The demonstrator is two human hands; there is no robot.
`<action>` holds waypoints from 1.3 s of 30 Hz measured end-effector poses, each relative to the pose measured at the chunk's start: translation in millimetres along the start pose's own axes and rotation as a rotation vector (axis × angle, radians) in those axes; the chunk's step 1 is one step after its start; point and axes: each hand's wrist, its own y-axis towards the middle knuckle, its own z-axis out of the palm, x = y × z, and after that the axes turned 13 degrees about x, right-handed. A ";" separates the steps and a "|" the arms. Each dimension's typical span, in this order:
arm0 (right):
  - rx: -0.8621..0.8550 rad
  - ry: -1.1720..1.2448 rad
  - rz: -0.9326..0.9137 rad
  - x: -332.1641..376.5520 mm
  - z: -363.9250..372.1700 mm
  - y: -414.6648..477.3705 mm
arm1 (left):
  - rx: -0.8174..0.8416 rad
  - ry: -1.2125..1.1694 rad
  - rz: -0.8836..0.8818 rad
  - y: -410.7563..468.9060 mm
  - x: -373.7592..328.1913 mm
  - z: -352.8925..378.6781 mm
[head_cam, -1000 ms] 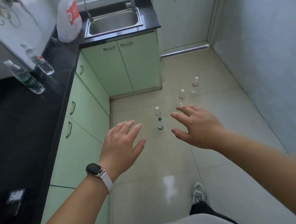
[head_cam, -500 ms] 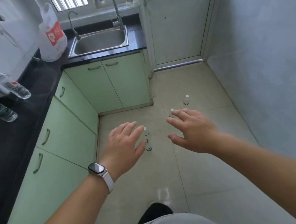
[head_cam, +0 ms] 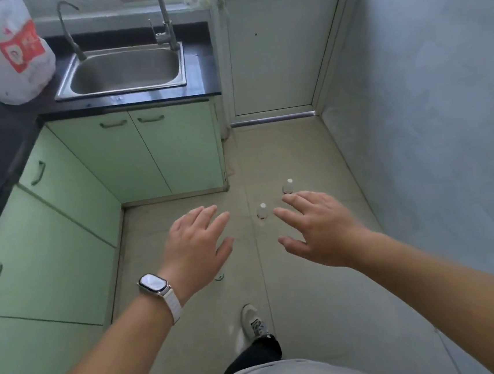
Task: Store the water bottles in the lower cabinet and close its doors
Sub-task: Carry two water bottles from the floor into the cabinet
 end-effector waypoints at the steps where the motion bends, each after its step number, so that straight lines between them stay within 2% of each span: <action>1: 0.011 -0.023 -0.011 -6.7 -4.3 11.9 | -0.009 -0.003 -0.001 12.8 6.2 0.1; 10: 0.037 -0.102 -0.067 -36.1 -36.0 128.8 | -0.040 -0.050 -0.055 97.3 65.5 3.0; 20: 0.126 -0.129 -0.225 -31.4 -30.1 208.1 | -0.070 -0.095 -0.227 103.2 102.1 15.8; 30: 0.258 -0.102 -0.479 -46.0 2.4 273.7 | 0.023 -0.107 -0.504 111.1 89.1 37.3; 39: 0.336 0.007 -0.647 -89.5 73.2 337.4 | 0.078 -0.207 -0.739 153.2 41.4 90.9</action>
